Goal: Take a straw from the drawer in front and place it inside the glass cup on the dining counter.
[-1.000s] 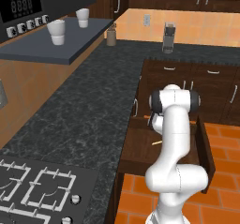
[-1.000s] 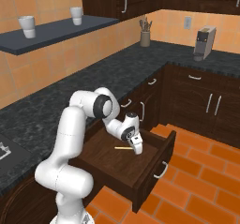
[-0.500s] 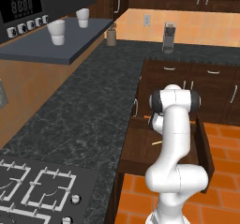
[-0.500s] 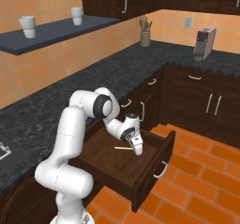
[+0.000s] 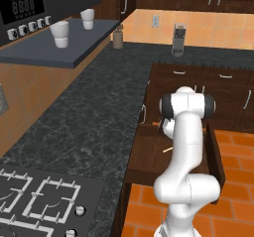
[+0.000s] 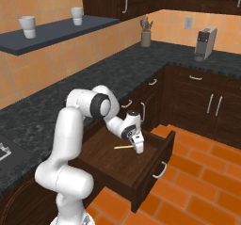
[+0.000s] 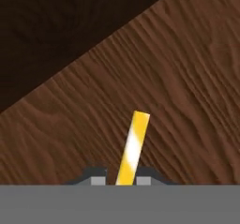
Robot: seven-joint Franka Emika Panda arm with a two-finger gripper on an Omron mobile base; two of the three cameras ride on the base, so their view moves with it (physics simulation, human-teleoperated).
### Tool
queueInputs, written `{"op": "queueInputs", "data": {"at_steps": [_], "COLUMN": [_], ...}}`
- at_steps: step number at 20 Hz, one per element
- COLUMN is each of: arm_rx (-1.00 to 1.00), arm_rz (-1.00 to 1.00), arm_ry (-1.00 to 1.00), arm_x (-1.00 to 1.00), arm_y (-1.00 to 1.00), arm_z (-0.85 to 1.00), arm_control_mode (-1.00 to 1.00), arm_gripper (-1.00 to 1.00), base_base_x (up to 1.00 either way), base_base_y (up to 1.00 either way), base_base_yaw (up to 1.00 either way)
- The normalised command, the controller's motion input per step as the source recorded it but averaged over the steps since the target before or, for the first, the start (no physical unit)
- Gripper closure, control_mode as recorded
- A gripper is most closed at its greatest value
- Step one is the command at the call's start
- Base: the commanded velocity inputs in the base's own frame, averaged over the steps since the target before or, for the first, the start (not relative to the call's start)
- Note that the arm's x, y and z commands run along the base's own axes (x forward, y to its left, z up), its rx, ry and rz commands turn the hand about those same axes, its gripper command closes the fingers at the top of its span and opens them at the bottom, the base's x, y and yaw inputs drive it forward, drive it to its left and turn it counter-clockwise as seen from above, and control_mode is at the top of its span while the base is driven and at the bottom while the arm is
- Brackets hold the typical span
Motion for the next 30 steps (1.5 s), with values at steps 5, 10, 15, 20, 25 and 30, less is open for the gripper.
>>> {"op": "queueInputs", "data": {"at_steps": [5, 10, 15, 20, 25, 30], "arm_rx": [0.0, 0.0, 0.0, 0.01, -0.03, -0.07], "arm_rz": [0.0, 0.0, 0.0, 0.01, 0.06, 0.1], "arm_ry": [0.0, -0.01, 0.0, 0.03, -0.04, -0.06], "arm_x": [-0.49, -0.32, -0.15, -0.11, -0.59, -0.7], "arm_y": [-0.01, 0.0, 0.0, 0.08, 0.23, 0.37], "arm_z": [1.0, 1.0, 1.0, 1.0, 1.0, 1.0], "arm_control_mode": [-1.0, -1.0, -1.0, -1.0, -1.0, -1.0], "arm_gripper": [1.0, 1.0, 1.0, 1.0, 1.0, 1.0], "base_base_x": [0.0, 0.0, 0.0, 0.0, 0.0, 0.0], "base_base_y": [0.0, 0.0, 0.0, 0.0, 0.0, 0.0], "base_base_yaw": [0.0, 0.0, 0.0, 0.0, 0.0, 0.0]}}
